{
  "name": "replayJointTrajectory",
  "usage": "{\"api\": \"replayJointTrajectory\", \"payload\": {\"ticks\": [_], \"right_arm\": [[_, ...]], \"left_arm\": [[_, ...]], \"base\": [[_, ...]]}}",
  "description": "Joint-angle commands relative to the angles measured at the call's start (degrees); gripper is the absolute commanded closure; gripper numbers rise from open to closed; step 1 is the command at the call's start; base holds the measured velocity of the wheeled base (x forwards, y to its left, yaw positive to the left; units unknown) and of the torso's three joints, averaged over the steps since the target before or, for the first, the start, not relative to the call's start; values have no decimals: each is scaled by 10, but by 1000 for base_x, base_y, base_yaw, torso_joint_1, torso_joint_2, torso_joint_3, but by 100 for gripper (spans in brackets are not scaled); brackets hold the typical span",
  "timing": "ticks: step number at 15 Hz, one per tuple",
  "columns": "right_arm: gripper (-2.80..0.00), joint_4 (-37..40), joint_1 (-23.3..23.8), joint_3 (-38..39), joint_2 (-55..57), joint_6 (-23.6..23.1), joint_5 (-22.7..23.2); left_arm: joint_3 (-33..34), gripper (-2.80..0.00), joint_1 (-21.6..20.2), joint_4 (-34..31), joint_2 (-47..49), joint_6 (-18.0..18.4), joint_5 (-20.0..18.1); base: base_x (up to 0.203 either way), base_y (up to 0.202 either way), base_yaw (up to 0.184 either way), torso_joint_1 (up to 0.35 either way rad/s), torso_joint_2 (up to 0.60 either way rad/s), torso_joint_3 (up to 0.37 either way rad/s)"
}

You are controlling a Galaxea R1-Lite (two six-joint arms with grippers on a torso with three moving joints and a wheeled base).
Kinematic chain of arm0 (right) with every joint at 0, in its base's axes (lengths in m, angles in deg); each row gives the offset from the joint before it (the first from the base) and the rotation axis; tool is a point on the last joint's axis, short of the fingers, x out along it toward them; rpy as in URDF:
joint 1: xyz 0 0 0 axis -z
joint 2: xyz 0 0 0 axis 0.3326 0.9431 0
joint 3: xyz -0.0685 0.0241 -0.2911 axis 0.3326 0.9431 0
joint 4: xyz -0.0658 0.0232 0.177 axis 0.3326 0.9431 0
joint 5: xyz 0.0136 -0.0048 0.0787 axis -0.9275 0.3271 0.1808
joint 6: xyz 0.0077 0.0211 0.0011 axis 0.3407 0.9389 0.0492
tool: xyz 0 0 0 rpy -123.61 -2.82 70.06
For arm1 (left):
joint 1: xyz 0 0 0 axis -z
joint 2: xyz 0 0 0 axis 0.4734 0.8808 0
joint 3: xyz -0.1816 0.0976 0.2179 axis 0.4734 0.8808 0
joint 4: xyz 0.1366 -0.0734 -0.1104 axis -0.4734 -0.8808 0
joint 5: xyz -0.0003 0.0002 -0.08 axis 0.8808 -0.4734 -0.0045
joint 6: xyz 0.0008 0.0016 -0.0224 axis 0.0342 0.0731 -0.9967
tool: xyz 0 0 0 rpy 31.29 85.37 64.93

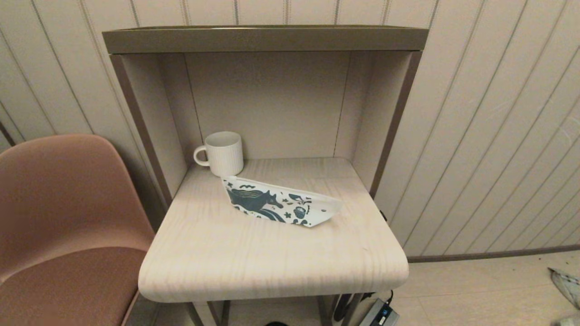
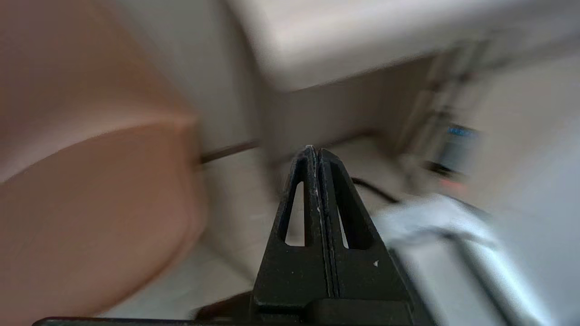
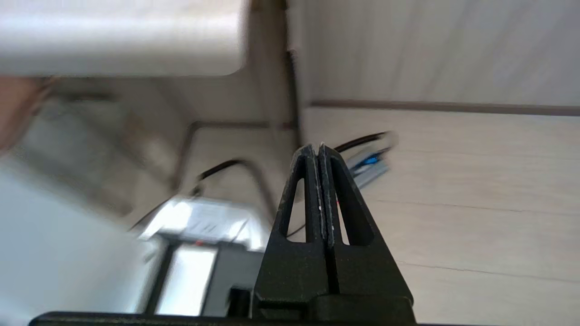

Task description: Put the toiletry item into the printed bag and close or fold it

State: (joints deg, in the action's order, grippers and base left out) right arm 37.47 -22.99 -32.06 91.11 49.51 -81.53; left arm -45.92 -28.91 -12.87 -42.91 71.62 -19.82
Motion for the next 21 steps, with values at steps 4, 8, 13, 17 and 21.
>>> {"api": "replayJointTrajectory", "payload": {"ticks": [4,8,13,17,21], "right_arm": [[0,-18,41,79,-118,-68,-42],[0,-216,36,228,-146,-70,-100],[0,-529,35,442,-148,-92,-74],[0,-463,35,442,-149,-46,-53],[0,-462,35,442,-149,-36,-60]], "left_arm": [[184,0,2,161,-36,-30,113],[314,0,2,471,-37,3,132],[337,0,1,550,-37,15,148],[337,0,2,512,-35,-7,123],[337,0,4,511,-35,-50,136]], "base": [[0,0,0,0,0,0],[0,0,0,0,0,0],[0,0,0,0,0,0],[0,0,0,0,0,0],[0,0,0,0,0,0]]}}
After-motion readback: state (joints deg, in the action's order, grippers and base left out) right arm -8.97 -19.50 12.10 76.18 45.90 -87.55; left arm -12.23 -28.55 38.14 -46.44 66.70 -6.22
